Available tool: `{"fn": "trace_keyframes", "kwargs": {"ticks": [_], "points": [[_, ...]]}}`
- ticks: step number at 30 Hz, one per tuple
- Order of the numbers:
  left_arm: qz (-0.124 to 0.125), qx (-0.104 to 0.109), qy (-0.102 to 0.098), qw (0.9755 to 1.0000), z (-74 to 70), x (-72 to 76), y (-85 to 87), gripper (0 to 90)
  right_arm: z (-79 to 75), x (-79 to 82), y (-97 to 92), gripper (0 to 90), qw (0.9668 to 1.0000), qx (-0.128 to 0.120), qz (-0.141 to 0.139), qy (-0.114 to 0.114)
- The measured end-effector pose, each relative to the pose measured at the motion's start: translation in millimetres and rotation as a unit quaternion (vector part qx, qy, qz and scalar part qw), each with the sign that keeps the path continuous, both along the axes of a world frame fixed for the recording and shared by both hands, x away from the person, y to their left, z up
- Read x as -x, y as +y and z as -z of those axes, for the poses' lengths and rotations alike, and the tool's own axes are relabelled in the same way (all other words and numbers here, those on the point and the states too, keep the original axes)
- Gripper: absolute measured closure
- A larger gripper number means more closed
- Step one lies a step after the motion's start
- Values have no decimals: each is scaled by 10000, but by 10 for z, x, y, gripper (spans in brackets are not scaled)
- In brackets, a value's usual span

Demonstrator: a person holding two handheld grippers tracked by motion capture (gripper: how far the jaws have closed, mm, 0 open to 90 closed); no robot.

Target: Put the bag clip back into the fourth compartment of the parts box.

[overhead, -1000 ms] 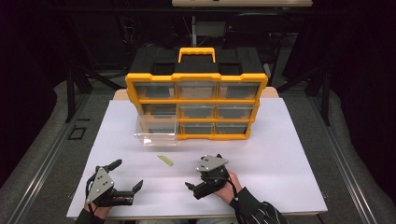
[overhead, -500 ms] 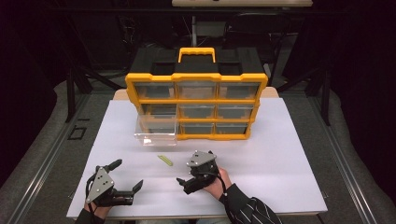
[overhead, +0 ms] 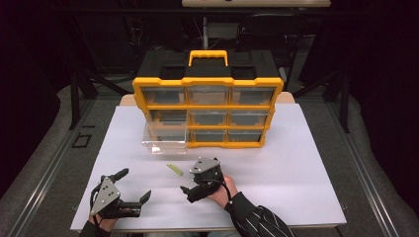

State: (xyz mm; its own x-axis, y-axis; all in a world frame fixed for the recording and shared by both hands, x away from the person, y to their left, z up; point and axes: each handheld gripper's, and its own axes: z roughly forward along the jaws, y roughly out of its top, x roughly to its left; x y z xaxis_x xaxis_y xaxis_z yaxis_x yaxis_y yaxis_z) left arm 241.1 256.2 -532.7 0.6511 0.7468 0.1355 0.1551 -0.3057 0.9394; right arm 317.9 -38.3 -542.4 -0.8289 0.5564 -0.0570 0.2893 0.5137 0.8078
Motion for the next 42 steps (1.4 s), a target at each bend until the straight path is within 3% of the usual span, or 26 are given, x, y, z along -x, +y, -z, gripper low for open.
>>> {"fn": "trace_keyframes", "kwargs": {"ticks": [4, 15, 28, 31, 42], "points": [[8, -1, -3, 10000, -3, 3, 1, 0, 7, -14, 26, 25, 10000, 10, -15, -6], [3, 10, 15, 10000, -2, 1, -1, 1, 48, -57, 148, 214, 9997, 155, 130, -124], [-6, 13, 5, 10000, -8, 9, 5, 1, 120, -115, 256, 485, 9992, 152, 346, -129], [-14, 6, 0, 10000, -8, 10, 4, 1, 156, -121, 298, 606, 9990, 253, 328, -148], [18, 20, -33, 10000, -13, 12, 7, 1, 216, -157, 394, 699, 9989, 280, 360, -46]]}}
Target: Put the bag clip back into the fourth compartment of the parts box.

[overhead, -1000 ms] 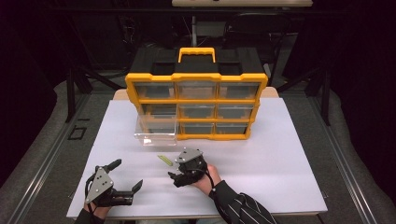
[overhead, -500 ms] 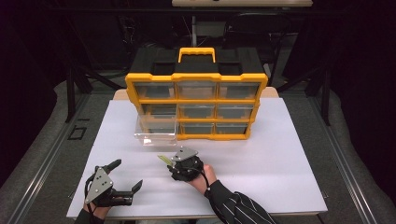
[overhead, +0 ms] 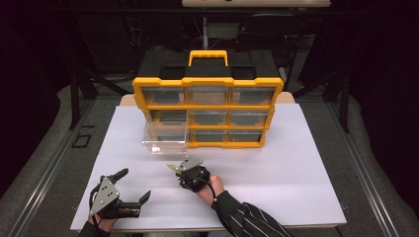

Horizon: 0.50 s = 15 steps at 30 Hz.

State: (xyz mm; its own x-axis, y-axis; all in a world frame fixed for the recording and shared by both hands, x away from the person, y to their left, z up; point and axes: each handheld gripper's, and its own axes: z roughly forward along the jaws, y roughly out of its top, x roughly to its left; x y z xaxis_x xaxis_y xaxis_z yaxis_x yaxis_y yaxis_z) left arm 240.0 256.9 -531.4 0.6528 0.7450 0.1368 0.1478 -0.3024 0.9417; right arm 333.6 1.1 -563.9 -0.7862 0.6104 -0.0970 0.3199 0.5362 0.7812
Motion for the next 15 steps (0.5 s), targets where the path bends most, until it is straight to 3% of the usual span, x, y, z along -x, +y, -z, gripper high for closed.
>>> {"fn": "trace_keyframes", "kwargs": {"ticks": [6, 15], "points": [[1, 3, -8, 10000, 0, -2, 5, 1, 14, -30, 43, 710, 10000, 11, 35, 25], [4, -14, -3, 10000, -2, -1, 8, 1, 53, -31, 82, 797, 9999, 81, 19, 58]]}}
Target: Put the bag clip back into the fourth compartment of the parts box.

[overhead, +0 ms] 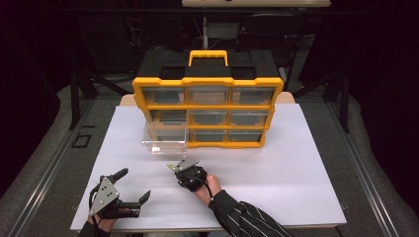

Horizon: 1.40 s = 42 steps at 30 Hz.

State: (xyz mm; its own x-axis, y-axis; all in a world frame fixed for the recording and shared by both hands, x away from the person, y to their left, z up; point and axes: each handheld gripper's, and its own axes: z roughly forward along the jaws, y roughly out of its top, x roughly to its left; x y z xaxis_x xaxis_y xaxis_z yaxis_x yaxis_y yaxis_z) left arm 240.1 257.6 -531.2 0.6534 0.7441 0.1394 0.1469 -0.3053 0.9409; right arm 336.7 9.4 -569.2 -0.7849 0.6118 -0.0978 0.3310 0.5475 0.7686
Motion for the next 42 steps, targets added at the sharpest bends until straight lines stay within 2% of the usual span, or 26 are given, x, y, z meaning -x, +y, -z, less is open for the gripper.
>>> {"fn": "trace_keyframes", "kwargs": {"ticks": [6, 19, 31, 35, 42], "points": [[-2, -10, 3, 10000, -2, 3, 4, 1, -32, 6, -31, 806, 9999, -108, 83, -22], [5, -27, -3, 10000, -12, 18, 5, 1, -96, 48, -114, 807, 9998, -160, 28, -66], [8, -42, -18, 10000, -15, 18, 8, 1, -172, 66, -191, 806, 9998, -183, -6, 5], [11, -56, -14, 10000, -14, 16, 6, 1, -194, 64, -225, 806, 9997, -218, -1, 134], [-7, -49, -13, 10000, -12, 14, 13, 1, -248, 42, -316, 806, 9995, -254, 54, 196]]}}
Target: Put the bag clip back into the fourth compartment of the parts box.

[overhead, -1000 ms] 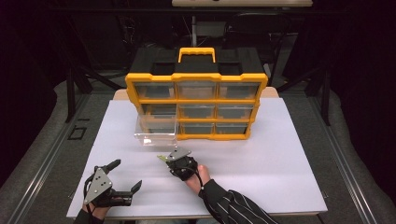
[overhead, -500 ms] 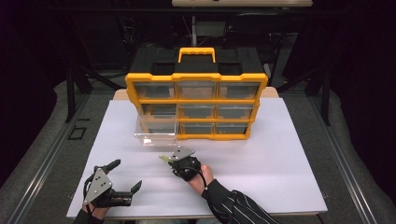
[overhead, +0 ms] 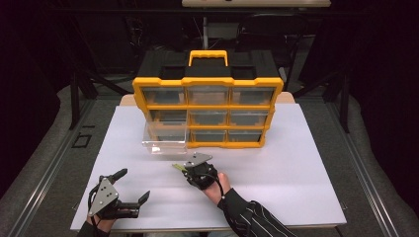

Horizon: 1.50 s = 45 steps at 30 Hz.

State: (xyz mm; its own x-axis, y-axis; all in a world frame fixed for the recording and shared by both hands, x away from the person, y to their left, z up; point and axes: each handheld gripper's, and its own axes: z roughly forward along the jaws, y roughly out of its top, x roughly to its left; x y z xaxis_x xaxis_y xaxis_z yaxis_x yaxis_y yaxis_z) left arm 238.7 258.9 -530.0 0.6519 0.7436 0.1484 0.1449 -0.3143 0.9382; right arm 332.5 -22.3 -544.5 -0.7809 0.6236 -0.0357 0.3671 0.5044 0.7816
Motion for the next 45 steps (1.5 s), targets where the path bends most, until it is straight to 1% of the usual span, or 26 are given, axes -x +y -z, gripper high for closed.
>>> {"fn": "trace_keyframes", "kwargs": {"ticks": [4, 6, 9, 11, 13, 16, 19, 20, 29, 30, 35, 38, 43, 44, 45], "points": [[11, -4, -1, 10000, -1, 0, -1, 1, -34, -19, -68, 806, 10000, -50, 45, 23], [10, -5, 1, 10000, 0, 0, 0, 1, -55, -31, -105, 806, 10000, -18, 60, -4], [4, 4, 1, 10000, 3, -3, -3, 1, -74, -43, -143, 807, 10000, -32, 64, 31], [4, 0, -3, 10000, 3, -3, -4, 1, -89, -50, -166, 807, 10000, 15, 70, 28], [4, -25, -8, 10000, 2, -5, -3, 1, -101, -56, -189, 806, 9999, -19, 88, 64], [5, -40, -17, 10000, 0, -5, -2, 1, -117, -69, -219, 806, 10000, 7, 75, 48], [3, -37, -14, 10000, -1, -5, -2, 1, -135, -83, -252, 806, 9999, 50, 120, 85], [1, -40, -10, 10000, -1, -5, -2, 1, -147, -99, -283, 806, 9998, 37, 146, 157], [-8, -45, -1, 10000, 1, -6, -10, 1, -215, -131, -387, 806, 9996, 32, 233, 153], [-11, -45, -3, 10000, 1, -8, -11, 1, -222, -138, -398, 806, 9996, 3, 246, 162], [8, -51, -21, 10000, -1, -17, -17, 1, -260, -164, -454, 807, 9996, 43, 205, 203], [34, -47, -15, 10000, 2, -22, -25, 1, -278, -171, -492, 807, 9994, 61, 236, 254], [49, -39, -22, 10000, 1, -29, -28, 1, -320, -190, -557, 807, 9993, 48, 267, 258], [36, -45, -24, 10000, 3, -31, -26, 1, -334, -189, -566, 807, 9992, 113, 295, 248], [27, -57, -15, 10000, 5, -34, -20, 1, -341, -197, -576, 806, 9992, 59, 279, 275]]}}
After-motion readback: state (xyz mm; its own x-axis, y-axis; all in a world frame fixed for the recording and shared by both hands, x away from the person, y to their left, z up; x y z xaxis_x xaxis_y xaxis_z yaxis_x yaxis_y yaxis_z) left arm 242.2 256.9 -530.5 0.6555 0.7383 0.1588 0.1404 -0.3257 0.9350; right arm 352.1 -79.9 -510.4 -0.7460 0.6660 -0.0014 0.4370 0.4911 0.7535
